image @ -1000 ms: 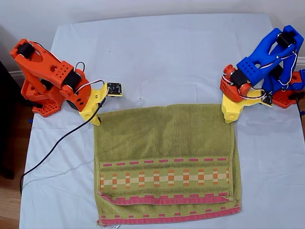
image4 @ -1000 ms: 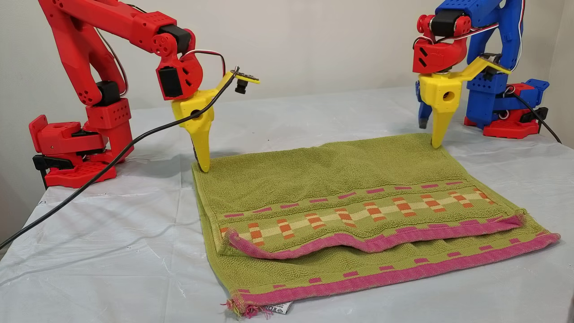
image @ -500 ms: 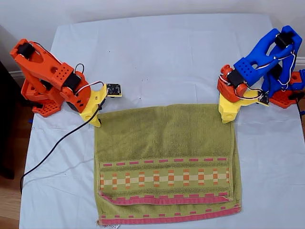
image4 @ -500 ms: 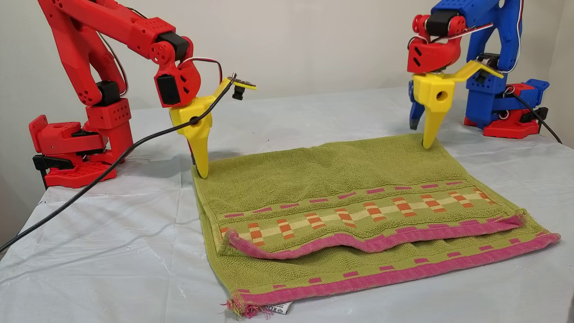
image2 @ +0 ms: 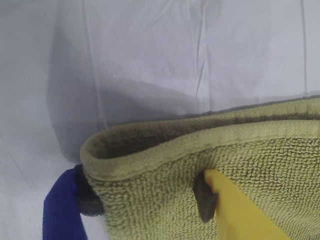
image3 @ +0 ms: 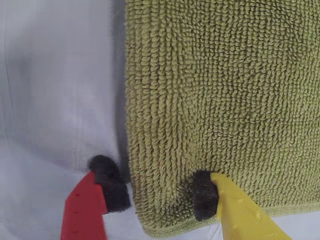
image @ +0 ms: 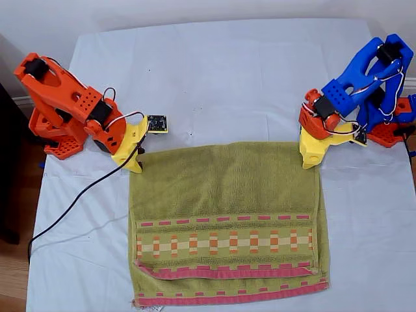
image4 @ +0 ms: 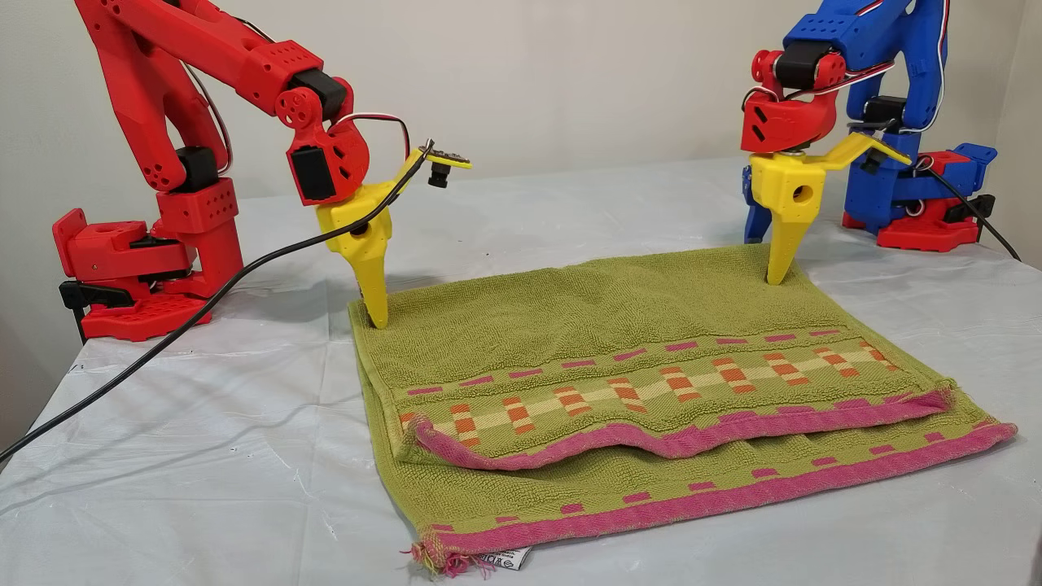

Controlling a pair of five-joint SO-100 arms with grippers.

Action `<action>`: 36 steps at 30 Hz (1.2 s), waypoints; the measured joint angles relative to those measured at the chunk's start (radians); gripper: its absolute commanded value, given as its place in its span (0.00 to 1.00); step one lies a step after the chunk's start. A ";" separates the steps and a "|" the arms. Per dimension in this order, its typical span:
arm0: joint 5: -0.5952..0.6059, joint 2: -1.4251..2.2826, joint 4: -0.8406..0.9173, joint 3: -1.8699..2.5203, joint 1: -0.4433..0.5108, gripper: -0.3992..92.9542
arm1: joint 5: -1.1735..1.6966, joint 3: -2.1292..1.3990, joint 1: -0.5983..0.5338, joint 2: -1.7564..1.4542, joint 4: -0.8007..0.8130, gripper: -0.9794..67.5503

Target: Fold the towel.

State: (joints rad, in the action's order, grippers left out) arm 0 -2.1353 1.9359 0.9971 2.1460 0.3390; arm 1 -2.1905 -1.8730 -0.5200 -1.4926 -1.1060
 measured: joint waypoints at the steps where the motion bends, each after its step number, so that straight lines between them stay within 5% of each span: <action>1: 0.003 0.003 -0.005 0.003 -0.002 0.11 | 0.000 -0.003 0.000 -0.003 0.002 0.42; 3: 0.008 0.020 -0.015 0.023 -0.008 0.01 | -0.006 -0.012 0.000 -0.011 0.011 0.29; 6: 0.008 0.040 -0.032 0.048 -0.012 0.00 | -0.012 -0.017 -0.002 -0.014 0.015 0.02; 18: 0.032 0.011 0.181 -0.074 -0.014 0.00 | 0.006 0.012 -0.008 -0.011 -0.029 0.01; 30: 0.023 0.087 0.472 -0.291 0.160 0.00 | 0.041 0.563 -0.083 0.120 -0.594 0.02; 36: 0.006 0.078 0.558 -0.410 0.299 0.00 | 0.043 0.904 -0.143 0.296 -0.676 0.02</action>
State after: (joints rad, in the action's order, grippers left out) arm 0 -2.1292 2.0141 1.5555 1.7365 0.6381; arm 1 -2.1476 -0.9695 -0.6627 -1.1965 -1.7825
